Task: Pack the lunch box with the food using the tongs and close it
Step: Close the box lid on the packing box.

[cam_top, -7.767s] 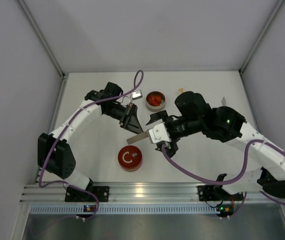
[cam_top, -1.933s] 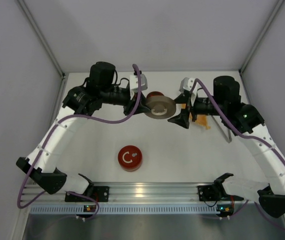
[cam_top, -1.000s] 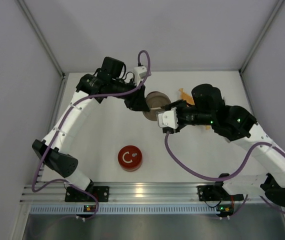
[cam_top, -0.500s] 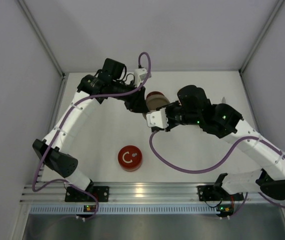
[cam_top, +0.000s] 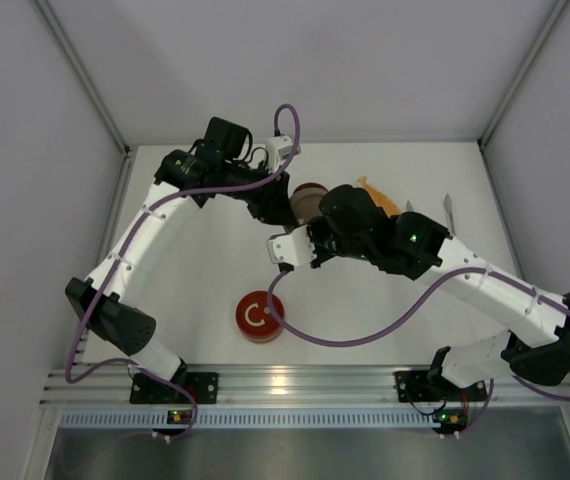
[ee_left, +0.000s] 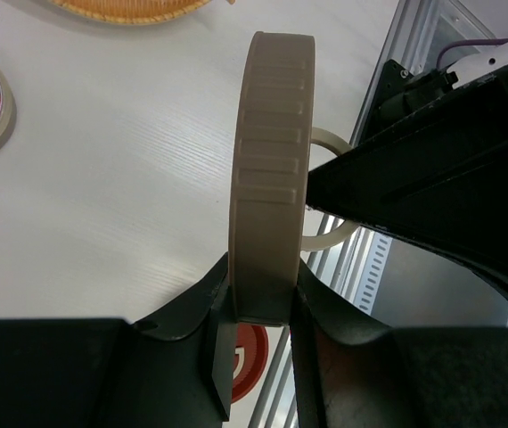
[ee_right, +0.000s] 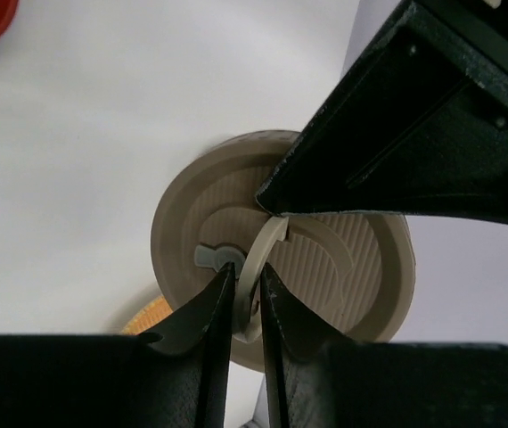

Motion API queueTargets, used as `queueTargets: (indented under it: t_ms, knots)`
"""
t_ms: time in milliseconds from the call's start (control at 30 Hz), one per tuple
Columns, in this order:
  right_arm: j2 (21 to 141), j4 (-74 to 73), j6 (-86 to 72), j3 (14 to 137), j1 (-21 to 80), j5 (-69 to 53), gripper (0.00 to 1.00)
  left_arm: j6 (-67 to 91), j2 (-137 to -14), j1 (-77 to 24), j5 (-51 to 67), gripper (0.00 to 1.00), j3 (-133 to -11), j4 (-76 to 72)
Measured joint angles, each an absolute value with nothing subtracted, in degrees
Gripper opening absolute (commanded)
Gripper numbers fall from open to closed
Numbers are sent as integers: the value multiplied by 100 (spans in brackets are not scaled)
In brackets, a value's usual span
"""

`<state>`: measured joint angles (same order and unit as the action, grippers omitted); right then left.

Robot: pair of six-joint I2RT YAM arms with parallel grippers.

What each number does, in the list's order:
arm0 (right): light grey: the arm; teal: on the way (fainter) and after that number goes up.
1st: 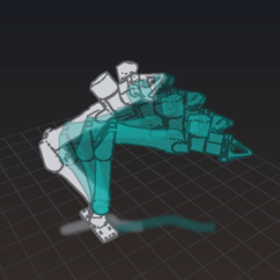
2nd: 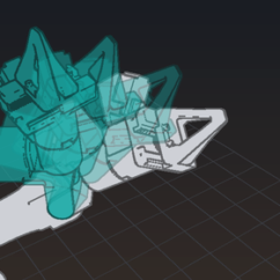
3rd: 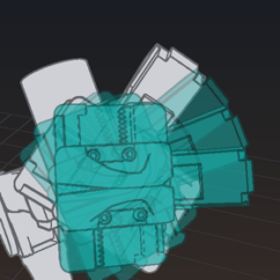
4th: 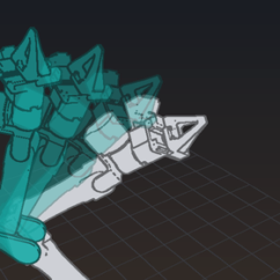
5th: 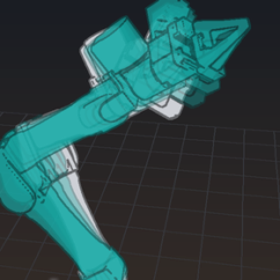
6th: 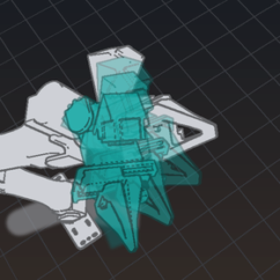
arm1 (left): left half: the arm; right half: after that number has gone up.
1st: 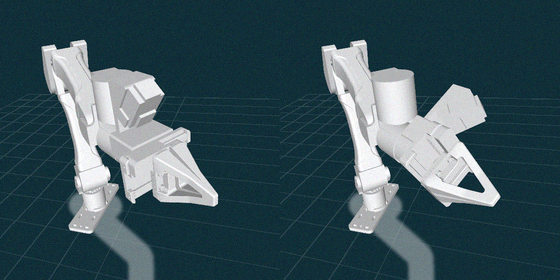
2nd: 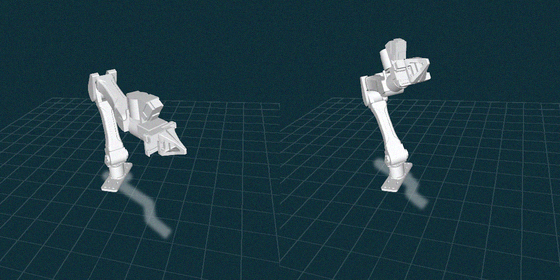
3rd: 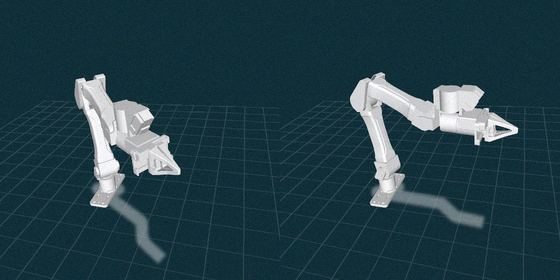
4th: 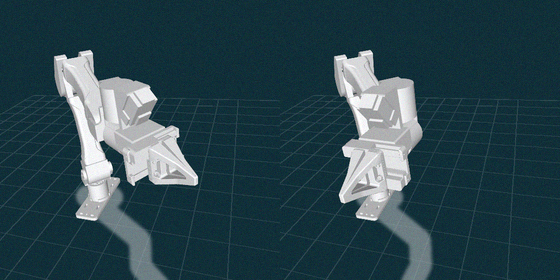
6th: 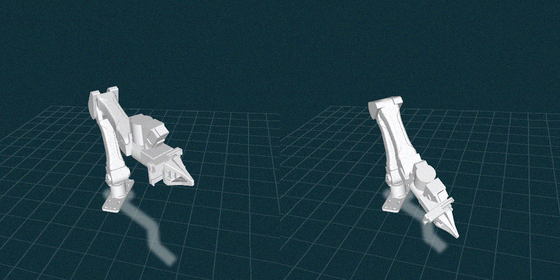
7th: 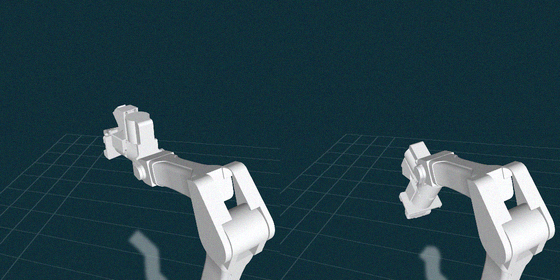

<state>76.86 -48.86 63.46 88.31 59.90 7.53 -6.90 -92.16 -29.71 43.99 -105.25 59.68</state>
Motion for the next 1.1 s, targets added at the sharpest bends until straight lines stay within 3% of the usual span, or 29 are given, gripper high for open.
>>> queueTargets:
  t_ms: [400, 1100]
  knots:
    - [7690, -4707, 6346, 8829, 5994, 1479, 18, -587, -9209, -2967, 4377, 0, -10429, 5896]
    - [7697, -4954, 6187, 9013, 5983, 943, 13, -561, -9155, -2967, 4560, 0, -10422, 5894]
